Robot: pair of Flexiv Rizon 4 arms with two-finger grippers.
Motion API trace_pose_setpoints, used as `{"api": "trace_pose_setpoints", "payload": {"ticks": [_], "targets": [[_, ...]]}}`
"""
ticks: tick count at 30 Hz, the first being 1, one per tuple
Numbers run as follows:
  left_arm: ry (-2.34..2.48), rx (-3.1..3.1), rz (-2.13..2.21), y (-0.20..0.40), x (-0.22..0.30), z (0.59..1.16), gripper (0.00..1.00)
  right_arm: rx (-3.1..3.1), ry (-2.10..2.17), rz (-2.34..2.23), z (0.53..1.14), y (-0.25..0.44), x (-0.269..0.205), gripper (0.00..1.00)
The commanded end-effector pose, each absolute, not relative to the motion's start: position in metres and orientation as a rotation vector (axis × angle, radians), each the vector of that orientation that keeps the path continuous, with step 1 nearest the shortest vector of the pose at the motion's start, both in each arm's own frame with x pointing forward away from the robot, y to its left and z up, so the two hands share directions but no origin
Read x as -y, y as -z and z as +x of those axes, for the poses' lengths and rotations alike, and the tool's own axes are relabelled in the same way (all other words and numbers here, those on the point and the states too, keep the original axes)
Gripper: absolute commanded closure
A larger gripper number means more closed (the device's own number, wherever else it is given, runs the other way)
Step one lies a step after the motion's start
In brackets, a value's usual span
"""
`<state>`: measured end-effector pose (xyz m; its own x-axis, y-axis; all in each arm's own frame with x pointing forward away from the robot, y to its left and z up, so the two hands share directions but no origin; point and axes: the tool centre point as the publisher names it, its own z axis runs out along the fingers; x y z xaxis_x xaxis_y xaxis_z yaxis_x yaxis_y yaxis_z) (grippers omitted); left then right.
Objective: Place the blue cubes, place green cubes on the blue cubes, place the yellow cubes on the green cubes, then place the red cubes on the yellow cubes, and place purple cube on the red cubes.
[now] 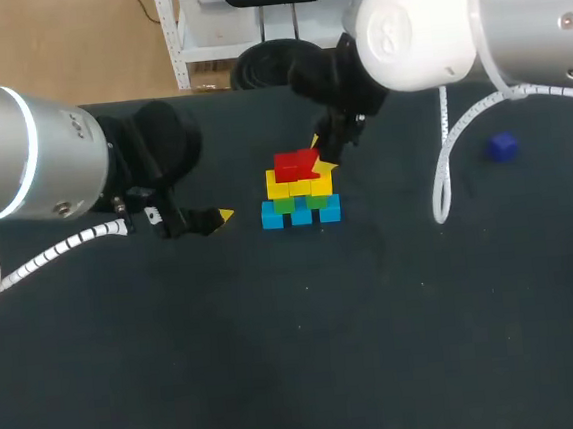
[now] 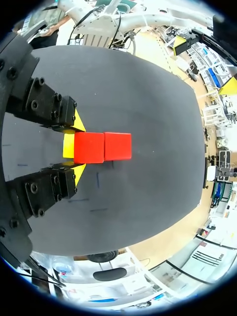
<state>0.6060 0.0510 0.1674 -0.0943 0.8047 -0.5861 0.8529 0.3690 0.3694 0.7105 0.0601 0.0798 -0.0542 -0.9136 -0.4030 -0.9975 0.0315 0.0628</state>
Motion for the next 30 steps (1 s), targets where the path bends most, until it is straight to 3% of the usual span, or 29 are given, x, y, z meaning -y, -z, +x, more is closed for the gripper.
{"api": "trace_pose_setpoints", "payload": {"ticks": [1, 4, 6, 11, 19, 30], "targets": [[0.077, -1.895, 1.433, -0.1665, -0.0504, 0.6054, 0.00, -2.060, -0.482, -1.967, 0.7111, -0.0795, -0.0599, 0.90], [0.077, -1.895, 1.433, -0.1665, -0.0504, 0.6054, 0.00, -2.061, -0.483, -1.966, 0.7111, -0.0794, -0.0598, 0.83], [0.077, -1.895, 1.433, -0.1665, -0.0504, 0.6054, 0.00, -2.061, -0.482, -1.965, 0.7110, -0.0794, -0.0597, 0.73], [0.077, -1.895, 1.433, -0.1665, -0.0504, 0.6054, 0.00, -2.063, -0.481, -1.964, 0.7112, -0.0794, -0.0598, 0.63], [0.077, -1.895, 1.433, -0.1665, -0.0504, 0.6054, 0.00, -2.067, -0.479, -1.962, 0.7113, -0.0793, -0.0602, 0.56], [0.077, -1.895, 1.433, -0.1665, -0.0504, 0.6054, 0.00, -2.068, -0.476, -1.960, 0.7104, -0.0814, -0.0588, 0.55]]}}
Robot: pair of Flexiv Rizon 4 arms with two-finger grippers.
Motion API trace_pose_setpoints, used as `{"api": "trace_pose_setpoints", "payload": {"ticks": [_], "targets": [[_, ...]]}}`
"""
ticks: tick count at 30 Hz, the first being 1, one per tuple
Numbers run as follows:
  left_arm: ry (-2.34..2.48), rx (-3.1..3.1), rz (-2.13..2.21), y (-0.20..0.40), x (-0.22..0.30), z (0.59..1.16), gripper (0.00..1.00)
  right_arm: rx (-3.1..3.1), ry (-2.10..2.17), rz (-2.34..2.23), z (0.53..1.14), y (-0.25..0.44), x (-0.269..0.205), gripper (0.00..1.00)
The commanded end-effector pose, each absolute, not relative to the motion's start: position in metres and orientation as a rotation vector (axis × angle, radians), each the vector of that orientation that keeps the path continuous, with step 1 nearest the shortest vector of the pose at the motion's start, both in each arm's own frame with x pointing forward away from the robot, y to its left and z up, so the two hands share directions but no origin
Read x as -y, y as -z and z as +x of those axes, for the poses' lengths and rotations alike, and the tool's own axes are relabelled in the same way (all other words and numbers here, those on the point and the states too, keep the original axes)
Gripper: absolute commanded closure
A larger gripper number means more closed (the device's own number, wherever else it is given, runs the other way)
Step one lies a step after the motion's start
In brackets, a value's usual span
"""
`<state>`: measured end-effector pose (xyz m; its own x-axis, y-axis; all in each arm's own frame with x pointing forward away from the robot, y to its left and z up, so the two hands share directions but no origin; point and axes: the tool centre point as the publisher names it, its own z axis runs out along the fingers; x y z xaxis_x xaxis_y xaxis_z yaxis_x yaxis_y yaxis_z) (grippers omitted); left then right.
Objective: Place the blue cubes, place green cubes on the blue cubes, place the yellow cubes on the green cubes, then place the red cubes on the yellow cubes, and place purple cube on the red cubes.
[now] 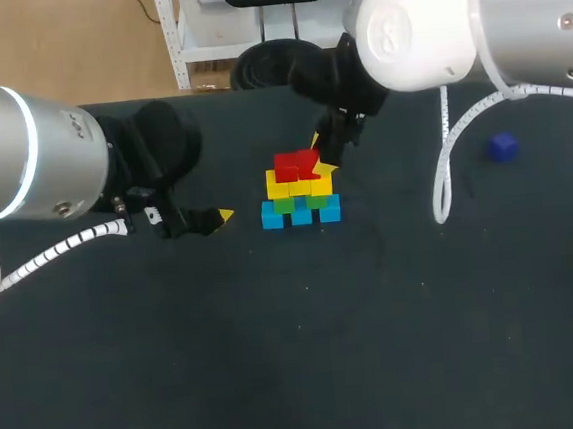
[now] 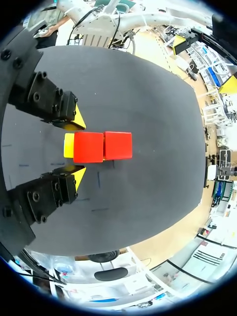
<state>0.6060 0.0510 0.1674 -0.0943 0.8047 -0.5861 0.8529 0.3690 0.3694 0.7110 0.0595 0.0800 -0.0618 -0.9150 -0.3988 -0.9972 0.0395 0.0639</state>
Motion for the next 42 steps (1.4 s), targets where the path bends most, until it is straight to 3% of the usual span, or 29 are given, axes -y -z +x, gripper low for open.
{"api": "trace_pose_setpoints", "payload": {"ticks": [1, 11, 18, 26, 29, 31, 33, 42], "targets": [[0.077, -1.895, 1.433, -0.166, -0.050, 0.605, 0.00, -2.068, -0.475, -1.960, 0.710, -0.082, -0.058, 0.55], [0.077, -1.895, 1.433, -0.166, -0.050, 0.605, 0.00, -2.064, -0.473, -1.955, 0.703, -0.090, -0.050, 0.55], [0.077, -1.895, 1.433, -0.166, -0.050, 0.605, 0.00, -2.078, -0.468, -1.946, 0.701, -0.090, -0.039, 0.61], [0.077, -1.895, 1.433, -0.166, -0.050, 0.605, 0.00, -2.110, -0.452, -1.917, 0.698, -0.092, -0.007, 0.60], [0.077, -1.895, 1.433, -0.166, -0.050, 0.605, 0.00, -2.111, -0.450, -1.937, 0.698, -0.092, 0.014, 0.51], [0.077, -1.895, 1.433, -0.166, -0.050, 0.605, 0.00, -2.111, -0.445, -1.946, 0.699, -0.092, 0.027, 0.21], [0.077, -1.895, 1.433, -0.166, -0.050, 0.605, 0.00, -2.107, -0.440, -1.957, 0.699, -0.093, 0.040, 0.00], [0.077, -1.895, 1.433, -0.166, -0.050, 0.605, 0.00, -2.065, -0.417, -2.025, 0.705, -0.099, 0.086, 0.00]]}}
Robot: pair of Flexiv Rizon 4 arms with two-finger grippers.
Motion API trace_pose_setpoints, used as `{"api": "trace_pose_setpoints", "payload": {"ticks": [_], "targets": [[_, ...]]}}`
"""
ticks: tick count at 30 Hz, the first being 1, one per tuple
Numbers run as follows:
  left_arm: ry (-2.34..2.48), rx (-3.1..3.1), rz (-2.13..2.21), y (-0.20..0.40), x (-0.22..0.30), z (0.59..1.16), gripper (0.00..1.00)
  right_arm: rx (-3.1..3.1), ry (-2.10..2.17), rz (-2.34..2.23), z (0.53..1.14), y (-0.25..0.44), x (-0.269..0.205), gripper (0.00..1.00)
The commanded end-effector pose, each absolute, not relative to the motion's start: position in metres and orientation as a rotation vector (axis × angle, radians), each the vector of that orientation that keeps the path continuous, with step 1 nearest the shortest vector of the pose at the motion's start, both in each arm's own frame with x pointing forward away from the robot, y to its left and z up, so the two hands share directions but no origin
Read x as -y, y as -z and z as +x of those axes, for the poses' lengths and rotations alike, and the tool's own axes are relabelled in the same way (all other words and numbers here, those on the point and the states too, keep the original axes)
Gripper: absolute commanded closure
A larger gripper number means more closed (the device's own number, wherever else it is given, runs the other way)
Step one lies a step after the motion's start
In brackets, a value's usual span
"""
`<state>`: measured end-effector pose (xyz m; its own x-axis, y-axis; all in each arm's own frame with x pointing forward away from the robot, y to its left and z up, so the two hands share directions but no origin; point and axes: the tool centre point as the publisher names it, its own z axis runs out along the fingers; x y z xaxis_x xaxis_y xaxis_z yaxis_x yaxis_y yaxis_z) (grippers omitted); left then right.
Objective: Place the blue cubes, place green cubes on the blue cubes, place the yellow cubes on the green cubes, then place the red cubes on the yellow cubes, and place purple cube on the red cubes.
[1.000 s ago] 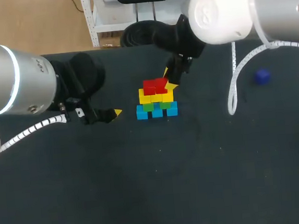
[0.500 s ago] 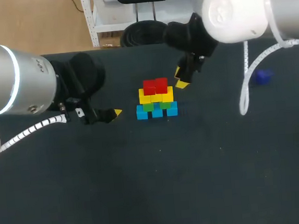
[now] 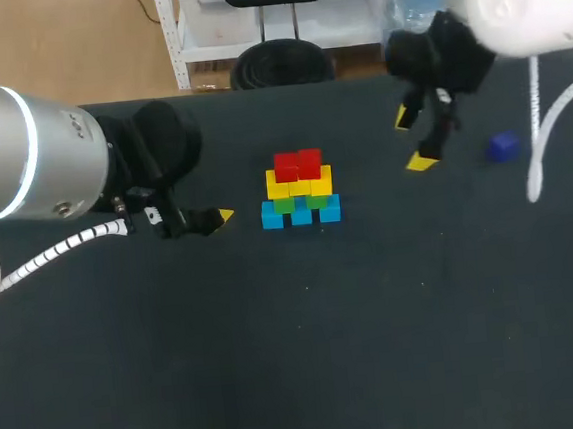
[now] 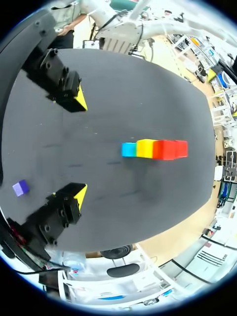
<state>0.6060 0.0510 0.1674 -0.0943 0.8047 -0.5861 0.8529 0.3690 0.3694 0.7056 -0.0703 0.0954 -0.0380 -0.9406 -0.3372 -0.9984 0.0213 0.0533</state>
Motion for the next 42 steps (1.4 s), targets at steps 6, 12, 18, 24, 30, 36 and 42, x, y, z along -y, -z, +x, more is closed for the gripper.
{"api": "trace_pose_setpoints", "payload": {"ticks": [6, 12, 18, 24, 30, 36, 42], "targets": [[0.077, -1.895, 1.433, -0.166, -0.050, 0.605, 0.00, -2.060, -0.406, -2.027, 0.714, -0.099, 0.112, 0.00], [0.077, -1.895, 1.433, -0.166, -0.050, 0.605, 0.00, -2.063, -0.370, -2.051, 0.724, -0.093, 0.140, 0.00], [0.077, -1.895, 1.433, -0.166, -0.050, 0.605, 0.00, -2.089, -0.342, -2.049, 0.739, -0.088, 0.173, 0.00], [0.077, -1.895, 1.433, -0.166, -0.050, 0.605, 0.00, -2.074, -0.345, -2.093, 0.750, -0.085, 0.205, 0.00], [0.077, -1.895, 1.433, -0.166, -0.050, 0.605, 0.00, -2.045, -0.340, -2.188, 0.762, -0.077, 0.231, 0.00], [0.077, -1.895, 1.433, -0.166, -0.050, 0.605, 0.00, -1.951, -0.325, -2.379, 0.768, -0.069, 0.242, 0.00], [0.077, -1.895, 1.433, -0.166, -0.050, 0.605, 0.00, -1.814, -0.326, -2.536, 0.769, -0.068, 0.241, 0.00]]}}
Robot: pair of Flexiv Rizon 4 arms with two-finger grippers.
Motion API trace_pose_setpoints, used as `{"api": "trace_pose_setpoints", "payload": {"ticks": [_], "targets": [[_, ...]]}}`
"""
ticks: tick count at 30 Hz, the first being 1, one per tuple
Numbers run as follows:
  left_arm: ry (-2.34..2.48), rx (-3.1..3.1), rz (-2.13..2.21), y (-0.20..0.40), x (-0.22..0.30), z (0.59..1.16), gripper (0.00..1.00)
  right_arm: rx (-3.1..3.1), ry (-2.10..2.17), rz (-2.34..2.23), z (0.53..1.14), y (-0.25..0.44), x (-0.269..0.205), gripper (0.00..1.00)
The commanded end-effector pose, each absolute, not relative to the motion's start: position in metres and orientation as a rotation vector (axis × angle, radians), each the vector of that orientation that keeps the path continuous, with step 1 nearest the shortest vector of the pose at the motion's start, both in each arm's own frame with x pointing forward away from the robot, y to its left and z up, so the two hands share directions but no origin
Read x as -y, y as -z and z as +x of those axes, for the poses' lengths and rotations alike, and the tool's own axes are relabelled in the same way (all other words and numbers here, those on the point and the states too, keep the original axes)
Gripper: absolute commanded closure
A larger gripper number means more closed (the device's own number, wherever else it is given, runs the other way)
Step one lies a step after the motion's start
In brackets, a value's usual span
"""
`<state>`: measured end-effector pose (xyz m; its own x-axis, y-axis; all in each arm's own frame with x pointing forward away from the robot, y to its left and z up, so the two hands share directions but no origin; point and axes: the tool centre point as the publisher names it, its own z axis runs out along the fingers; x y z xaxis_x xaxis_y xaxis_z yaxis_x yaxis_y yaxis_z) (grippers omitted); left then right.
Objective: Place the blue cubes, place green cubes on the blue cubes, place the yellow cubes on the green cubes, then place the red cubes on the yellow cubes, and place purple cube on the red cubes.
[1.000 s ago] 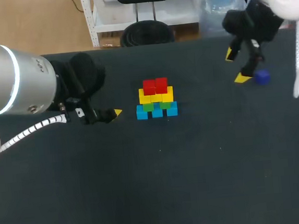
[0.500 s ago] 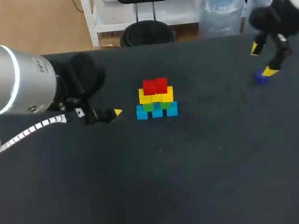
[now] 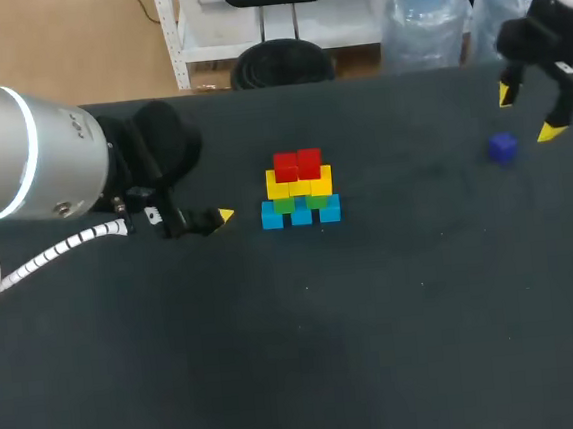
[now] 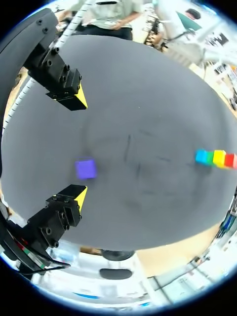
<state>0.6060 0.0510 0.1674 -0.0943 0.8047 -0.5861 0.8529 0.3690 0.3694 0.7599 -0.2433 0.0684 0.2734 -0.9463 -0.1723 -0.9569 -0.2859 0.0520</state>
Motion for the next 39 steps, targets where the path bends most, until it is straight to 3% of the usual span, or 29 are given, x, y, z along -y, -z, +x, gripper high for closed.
{"api": "trace_pose_setpoints", "payload": {"ticks": [1, 39], "targets": [[0.077, -1.895, 1.433, -0.166, -0.050, 0.605, 0.00, -1.802, -0.321, -2.550, 0.768, -0.067, 0.241, 0.00], [0.077, -1.895, 1.433, -0.166, -0.050, 0.605, 0.00, -1.724, -0.281, -2.522, 0.796, -0.004, 0.250, 0.00]]}}
